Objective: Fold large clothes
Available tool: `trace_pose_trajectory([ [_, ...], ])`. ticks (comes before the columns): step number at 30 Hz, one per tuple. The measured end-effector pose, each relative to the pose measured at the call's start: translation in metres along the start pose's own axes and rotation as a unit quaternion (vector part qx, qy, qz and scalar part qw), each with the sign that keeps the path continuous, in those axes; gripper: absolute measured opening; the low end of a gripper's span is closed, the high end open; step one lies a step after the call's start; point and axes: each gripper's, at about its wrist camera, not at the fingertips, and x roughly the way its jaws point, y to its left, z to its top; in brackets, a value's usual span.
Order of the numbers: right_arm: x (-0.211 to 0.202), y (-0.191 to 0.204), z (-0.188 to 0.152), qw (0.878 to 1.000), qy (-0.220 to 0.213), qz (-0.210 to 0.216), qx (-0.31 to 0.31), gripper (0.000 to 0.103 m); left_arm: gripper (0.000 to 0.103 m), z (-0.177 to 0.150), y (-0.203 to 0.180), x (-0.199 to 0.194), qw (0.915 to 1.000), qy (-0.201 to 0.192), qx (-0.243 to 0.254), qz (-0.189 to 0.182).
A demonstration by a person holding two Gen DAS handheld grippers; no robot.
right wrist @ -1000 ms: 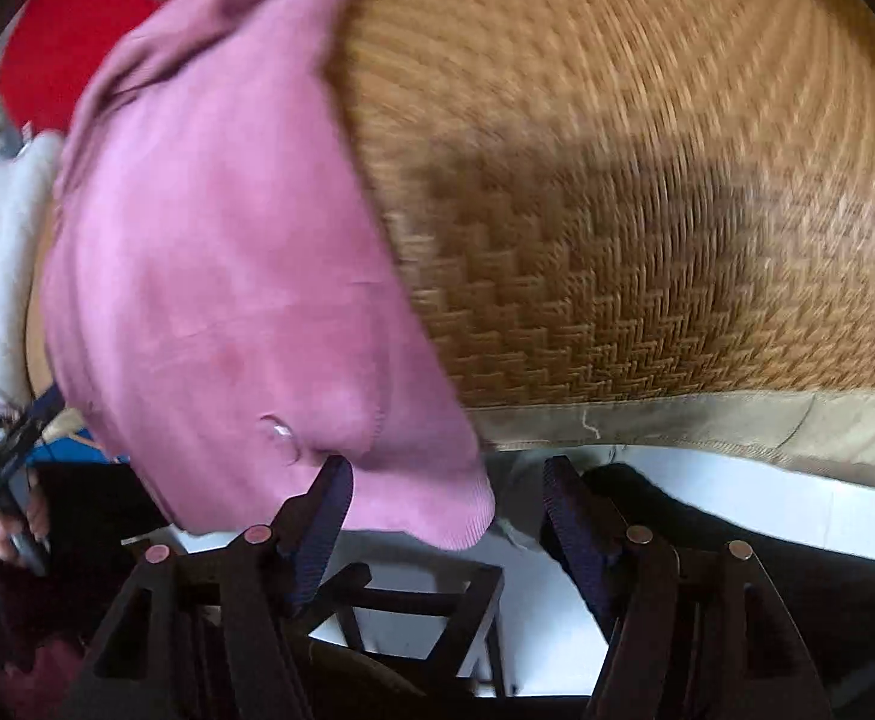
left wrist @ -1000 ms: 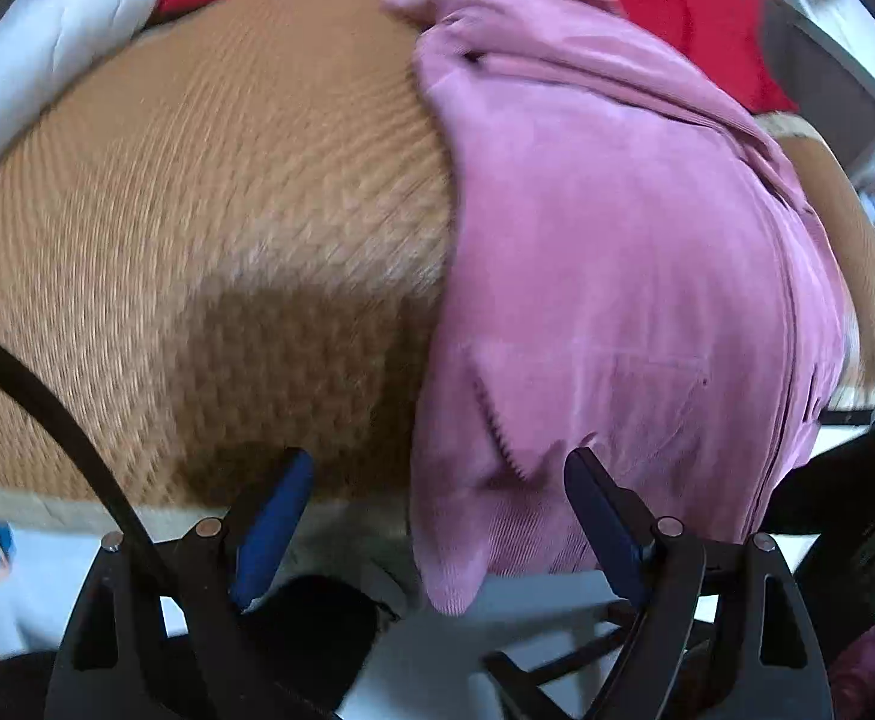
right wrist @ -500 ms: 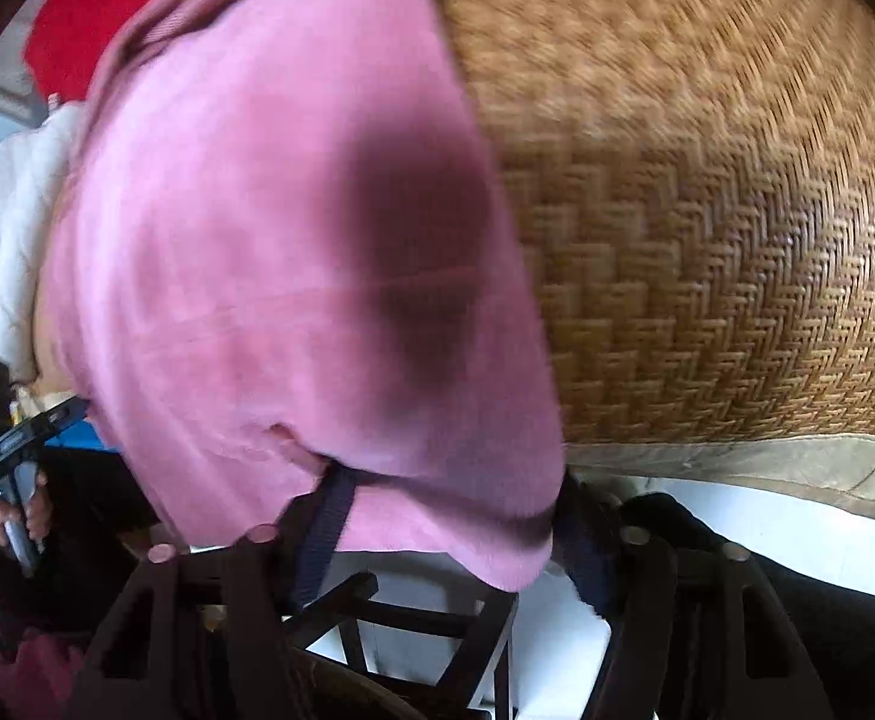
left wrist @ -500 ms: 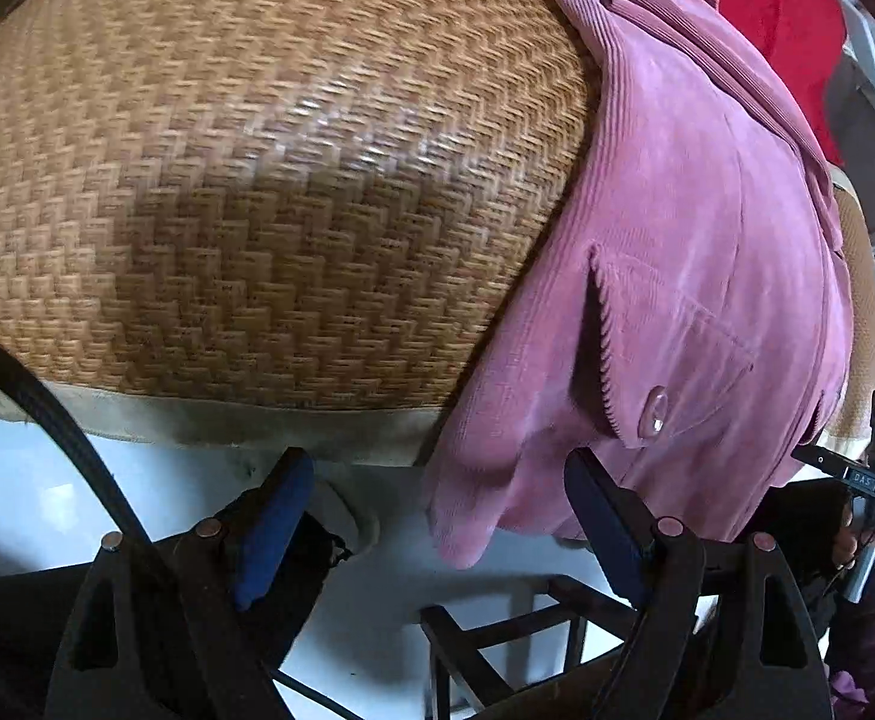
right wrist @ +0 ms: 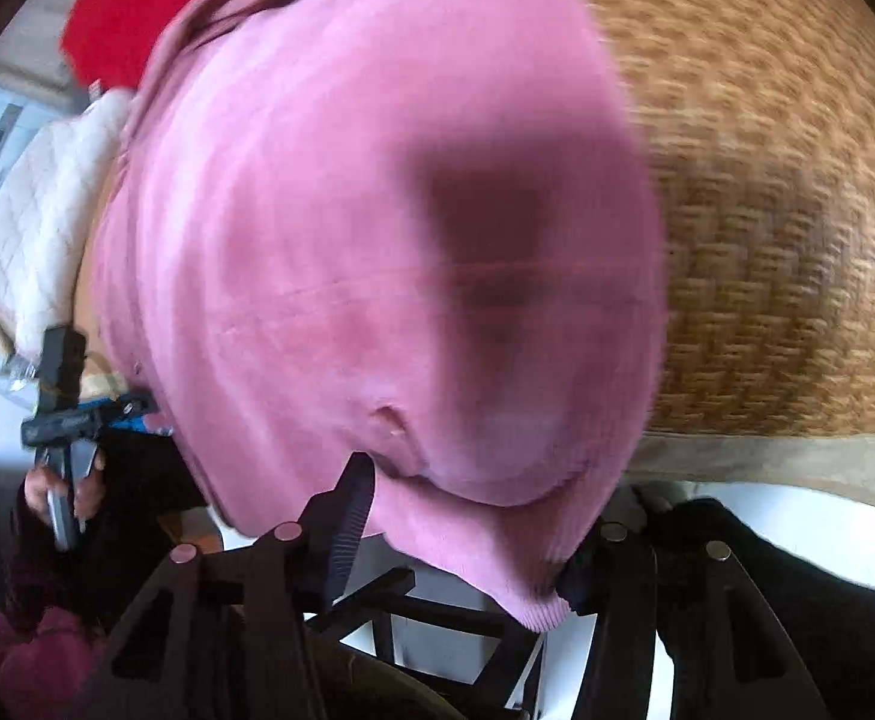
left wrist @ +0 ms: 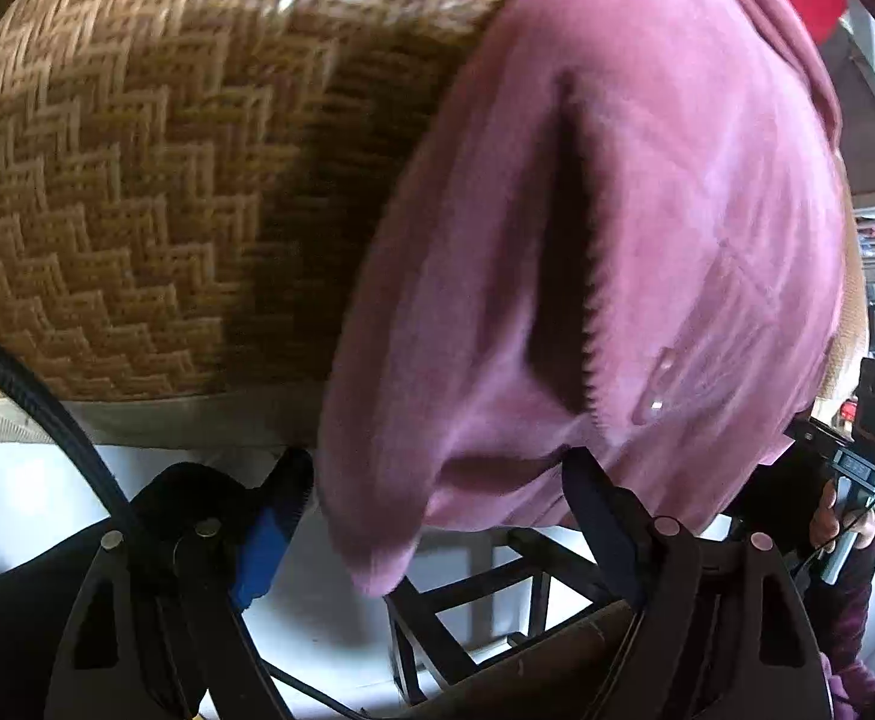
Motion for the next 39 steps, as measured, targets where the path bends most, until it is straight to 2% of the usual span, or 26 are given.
trace_pose_trajectory([
  [1, -0.002, 0.004, -0.001, 1.000, -0.001, 0.001, -0.006, 0.039, 0.064, -0.001, -0.002, 0.000, 0.9999, -0.003, 0.003, -0.009],
  [2, -0.005, 0.008, -0.004, 1.000, -0.002, 0.002, -0.008, 0.027, 0.042, -0.001, -0.004, 0.000, 0.9998, -0.003, 0.004, -0.020],
  [4, -0.013, 0.014, -0.004, 1.000, -0.005, -0.004, -0.005, 0.016, 0.018, -0.003, -0.005, -0.003, 0.9995, 0.000, 0.008, -0.031],
  [5, -0.019, 0.017, -0.003, 1.000, -0.007, -0.002, -0.005, 0.015, 0.012, -0.005, -0.010, -0.005, 0.9993, -0.004, 0.017, -0.034],
  [10, -0.056, 0.042, -0.003, 0.998, -0.031, 0.030, -0.035, 0.013, 0.010, -0.014, -0.040, -0.022, 0.9942, -0.045, 0.064, -0.074],
  [13, -0.078, 0.049, -0.001, 0.996, -0.058, 0.050, -0.052, 0.013, 0.010, -0.016, -0.040, -0.013, 0.9943, -0.035, 0.054, -0.085],
  [14, -0.082, 0.053, 0.001, 0.995, -0.066, 0.051, -0.060, 0.013, 0.011, -0.015, -0.037, -0.007, 0.9960, -0.026, 0.037, -0.077],
  [15, -0.080, 0.051, 0.004, 0.994, -0.070, 0.052, -0.064, 0.013, 0.015, -0.013, -0.032, -0.002, 0.9977, -0.019, 0.020, -0.061],
  [16, -0.078, 0.051, 0.005, 0.994, -0.070, 0.053, -0.063, 0.013, 0.024, -0.013, -0.028, 0.002, 0.9984, -0.012, 0.007, -0.055],
  [17, -0.071, 0.048, 0.002, 0.995, -0.066, 0.047, -0.061, 0.013, 0.039, -0.013, -0.023, 0.007, 0.9986, -0.003, -0.012, -0.052],
  [18, -0.069, 0.051, 0.002, 0.995, -0.062, 0.040, -0.061, 0.013, 0.047, -0.013, -0.020, 0.010, 0.9983, -0.001, -0.029, -0.050],
  [19, -0.068, 0.056, 0.000, 0.996, -0.059, 0.038, -0.060, 0.013, 0.060, -0.013, -0.017, 0.010, 0.9982, -0.004, -0.040, -0.045],
  [21, -0.064, 0.061, -0.001, 0.996, -0.058, 0.043, -0.056, 0.013, 0.063, -0.012, -0.016, 0.011, 0.9984, -0.012, -0.046, -0.030],
  [22, -0.065, 0.060, -0.002, 0.996, -0.060, 0.045, -0.055, 0.013, 0.060, -0.013, -0.017, 0.013, 0.9983, -0.015, -0.046, -0.032],
  [24, -0.066, 0.054, -0.002, 0.996, -0.061, 0.040, -0.049, 0.013, 0.033, -0.014, -0.026, 0.014, 0.9986, -0.019, -0.031, -0.039],
  [25, -0.064, 0.051, -0.002, 0.997, -0.057, 0.038, -0.042, 0.013, 0.008, -0.010, -0.021, 0.002, 0.9988, -0.020, -0.021, -0.040],
  [26, -0.055, 0.050, -0.006, 0.997, -0.055, 0.038, -0.040, 0.013, 0.008, -0.011, -0.028, 0.000, 0.9989, -0.023, -0.005, -0.040],
  [28, -0.061, 0.052, -0.009, 0.996, -0.060, 0.044, -0.041, 0.013, 0.007, -0.014, -0.037, -0.007, 0.9983, -0.038, 0.014, -0.043],
  [30, -0.069, 0.056, -0.007, 0.995, -0.078, 0.051, -0.043, 0.012, 0.006, -0.014, -0.038, -0.026, 0.9945, -0.056, 0.019, -0.087],
  [32, -0.083, 0.059, -0.002, 0.993, -0.098, 0.054, -0.045, 0.012, 0.006, -0.014, -0.049, -0.047, 0.9874, -0.081, 0.032, -0.132],
  [34, -0.095, 0.063, 0.004, 0.991, -0.113, 0.052, -0.055, 0.012, 0.006, -0.009, -0.063, -0.072, 0.9801, -0.108, 0.052, -0.158],
  [37, -0.118, 0.064, 0.019, 0.987, -0.144, 0.046, -0.062, 0.011, 0.006, 0.008, -0.079, -0.112, 0.9696, -0.147, 0.073, -0.181],
  [39, -0.134, 0.062, 0.036, 0.982, -0.170, 0.043, -0.064, 0.011, 0.006, 0.031, -0.090, -0.137, 0.9624, -0.167, 0.078, -0.200],
])
